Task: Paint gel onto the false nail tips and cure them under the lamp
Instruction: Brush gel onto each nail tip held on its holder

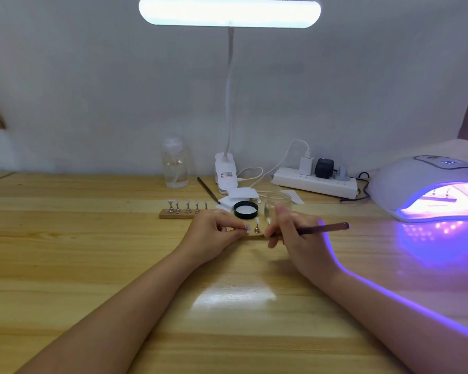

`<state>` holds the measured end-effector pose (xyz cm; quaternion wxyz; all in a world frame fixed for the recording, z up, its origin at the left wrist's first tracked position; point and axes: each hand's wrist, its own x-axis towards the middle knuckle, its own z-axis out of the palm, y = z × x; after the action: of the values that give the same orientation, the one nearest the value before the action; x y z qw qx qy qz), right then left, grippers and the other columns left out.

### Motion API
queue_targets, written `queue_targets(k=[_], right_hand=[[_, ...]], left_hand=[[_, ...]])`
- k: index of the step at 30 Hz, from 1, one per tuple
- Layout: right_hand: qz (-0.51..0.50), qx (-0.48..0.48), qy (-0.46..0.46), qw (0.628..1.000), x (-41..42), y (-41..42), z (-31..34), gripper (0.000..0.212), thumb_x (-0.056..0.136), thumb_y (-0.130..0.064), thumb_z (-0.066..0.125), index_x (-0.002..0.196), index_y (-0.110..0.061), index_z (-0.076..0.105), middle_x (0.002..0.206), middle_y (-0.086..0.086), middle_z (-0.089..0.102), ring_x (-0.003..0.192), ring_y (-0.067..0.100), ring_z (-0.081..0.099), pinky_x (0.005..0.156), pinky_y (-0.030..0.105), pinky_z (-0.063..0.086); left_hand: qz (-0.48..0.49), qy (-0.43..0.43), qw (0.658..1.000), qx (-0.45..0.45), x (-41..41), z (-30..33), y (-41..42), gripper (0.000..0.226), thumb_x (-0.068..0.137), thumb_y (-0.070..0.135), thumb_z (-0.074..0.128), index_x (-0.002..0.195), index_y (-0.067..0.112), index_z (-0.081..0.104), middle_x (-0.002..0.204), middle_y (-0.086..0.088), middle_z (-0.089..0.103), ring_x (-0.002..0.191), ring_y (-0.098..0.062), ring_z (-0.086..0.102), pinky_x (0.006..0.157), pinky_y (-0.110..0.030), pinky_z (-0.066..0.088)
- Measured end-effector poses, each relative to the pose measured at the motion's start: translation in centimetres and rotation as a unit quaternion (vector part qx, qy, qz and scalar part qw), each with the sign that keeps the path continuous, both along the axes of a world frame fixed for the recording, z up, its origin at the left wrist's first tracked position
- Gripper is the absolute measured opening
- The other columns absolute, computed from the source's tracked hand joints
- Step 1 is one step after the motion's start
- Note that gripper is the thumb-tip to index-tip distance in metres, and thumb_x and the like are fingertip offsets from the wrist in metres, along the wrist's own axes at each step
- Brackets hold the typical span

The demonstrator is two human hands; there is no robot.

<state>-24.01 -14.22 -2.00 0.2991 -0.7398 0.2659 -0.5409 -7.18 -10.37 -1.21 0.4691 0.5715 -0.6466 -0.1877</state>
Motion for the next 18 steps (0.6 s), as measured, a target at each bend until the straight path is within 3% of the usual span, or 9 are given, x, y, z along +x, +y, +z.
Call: queue_targets(k=[4,8,12,16,18], right_hand=[[-0.005,-0.049,0.033,0.998,0.14,-0.07,0.41,0.036,0.09,-0.051,0.044,0.064,-0.032,0.061,0.061,-0.015,0.064,0.066,0.0,0.063,0.066,0.016,0.048],[0.016,0.006,-0.014,1.0,0.12,0.19,0.19,0.048,0.088,-0.055,0.045,0.055,-0.024,0.062,0.051,-0.009,0.062,0.05,0.003,0.059,0.057,0.011,0.044],[-0.005,-0.057,0.035,0.998,0.06,0.1,0.6,0.034,0.089,-0.05,0.042,0.065,-0.033,0.059,0.061,-0.015,0.063,0.067,-0.002,0.06,0.063,0.009,0.042],[0.023,-0.008,0.0,1.0,0.02,0.03,0.14,0.043,0.09,-0.044,0.048,0.057,-0.021,0.063,0.052,-0.005,0.062,0.05,0.002,0.057,0.056,0.01,0.043],[0.016,-0.025,-0.008,1.0,0.01,0.01,0.19,0.038,0.09,-0.042,0.051,0.058,-0.025,0.063,0.053,-0.009,0.062,0.053,0.0,0.058,0.058,0.007,0.041]], left_hand=[[0.0,0.006,1.0,0.003,-0.07,0.02,-0.03,0.024,0.075,0.007,0.072,0.089,0.026,0.069,0.076,0.008,0.063,0.055,-0.006,0.039,0.054,-0.01,0.034],[0.003,0.006,1.0,0.007,-0.02,-0.05,-0.01,0.021,0.075,0.007,0.072,0.089,0.024,0.071,0.077,0.007,0.064,0.059,-0.009,0.043,0.056,-0.011,0.035],[0.005,0.01,1.0,-0.002,-0.07,-0.11,-0.09,0.022,0.076,0.006,0.071,0.087,0.025,0.07,0.076,0.007,0.064,0.059,-0.013,0.044,0.056,-0.013,0.036],[0.007,0.007,1.0,-0.004,-0.1,-0.12,0.0,0.022,0.077,0.006,0.07,0.085,0.027,0.07,0.081,0.003,0.065,0.059,-0.015,0.043,0.055,-0.012,0.036],[0.01,0.009,1.0,-0.004,-0.1,-0.09,0.06,0.022,0.077,0.006,0.069,0.086,0.026,0.07,0.083,0.001,0.066,0.059,-0.015,0.044,0.055,-0.011,0.036]])
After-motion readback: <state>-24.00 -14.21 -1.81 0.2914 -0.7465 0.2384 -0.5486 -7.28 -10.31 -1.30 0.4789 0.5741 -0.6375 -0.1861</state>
